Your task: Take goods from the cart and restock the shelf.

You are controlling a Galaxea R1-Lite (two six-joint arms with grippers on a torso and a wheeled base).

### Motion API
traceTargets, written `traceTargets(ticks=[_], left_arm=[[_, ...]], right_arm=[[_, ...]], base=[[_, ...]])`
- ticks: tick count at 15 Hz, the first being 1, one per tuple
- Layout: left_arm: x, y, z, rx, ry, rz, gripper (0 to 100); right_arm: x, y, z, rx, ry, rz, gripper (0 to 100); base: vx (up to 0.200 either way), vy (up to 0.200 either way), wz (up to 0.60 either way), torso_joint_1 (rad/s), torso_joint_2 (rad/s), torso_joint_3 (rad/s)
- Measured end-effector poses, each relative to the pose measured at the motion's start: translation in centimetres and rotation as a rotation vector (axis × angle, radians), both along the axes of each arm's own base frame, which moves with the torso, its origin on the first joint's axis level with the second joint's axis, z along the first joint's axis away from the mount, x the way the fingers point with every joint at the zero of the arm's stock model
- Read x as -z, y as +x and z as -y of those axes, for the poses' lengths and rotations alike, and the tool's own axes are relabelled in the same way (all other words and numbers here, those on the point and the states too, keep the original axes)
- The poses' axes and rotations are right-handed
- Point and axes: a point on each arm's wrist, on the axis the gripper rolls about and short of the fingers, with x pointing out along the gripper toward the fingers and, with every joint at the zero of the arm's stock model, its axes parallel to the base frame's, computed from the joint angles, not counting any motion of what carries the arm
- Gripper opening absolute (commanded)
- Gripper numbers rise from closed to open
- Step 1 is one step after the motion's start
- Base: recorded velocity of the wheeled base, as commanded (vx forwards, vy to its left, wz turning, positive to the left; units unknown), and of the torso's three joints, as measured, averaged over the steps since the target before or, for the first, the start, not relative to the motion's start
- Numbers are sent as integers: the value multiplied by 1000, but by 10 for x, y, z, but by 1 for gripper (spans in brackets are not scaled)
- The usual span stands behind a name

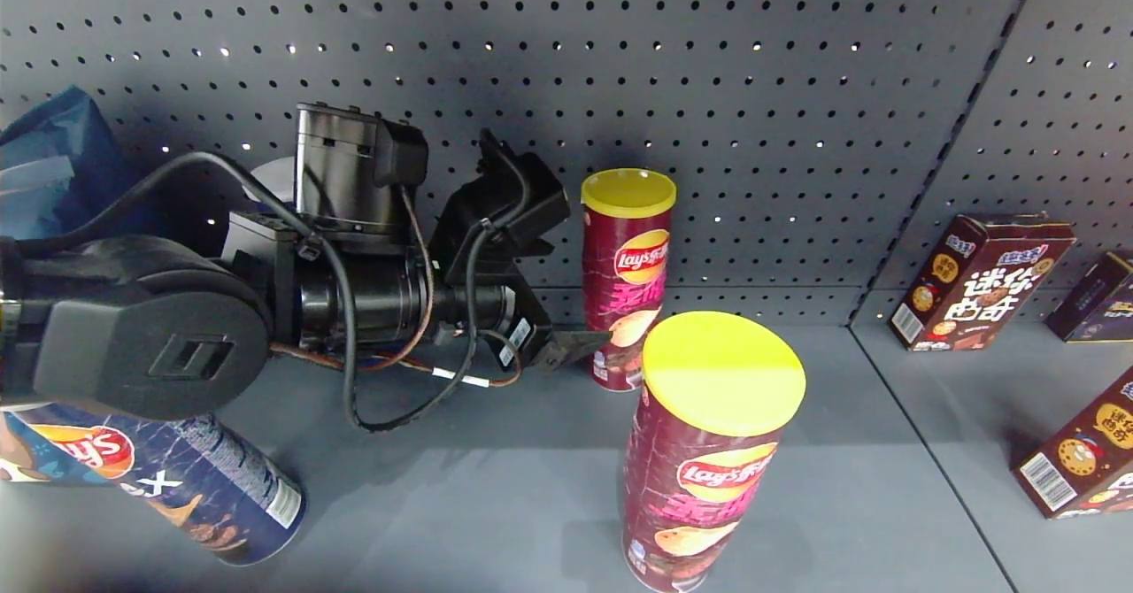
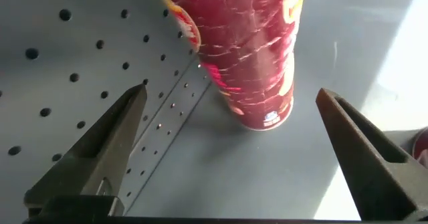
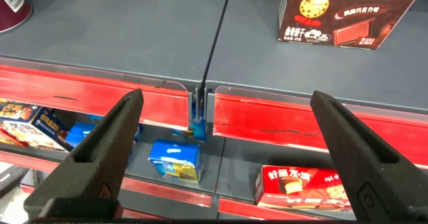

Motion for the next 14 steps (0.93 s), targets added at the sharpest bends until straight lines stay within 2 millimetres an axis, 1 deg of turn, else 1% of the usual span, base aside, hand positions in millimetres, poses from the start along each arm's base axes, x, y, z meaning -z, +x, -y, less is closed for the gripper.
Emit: traceTargets(ticks=[5,14], left_arm=[[-6,5,-3,-58,-14,41,100],[-5,12,-10,-125,0,46,100]], right_arm=[[0,0,0,-1,0,0,100],[0,0,0,-1,0,0,100]], base=[[0,0,0,0,0,0],[0,0,0,0,0,0]])
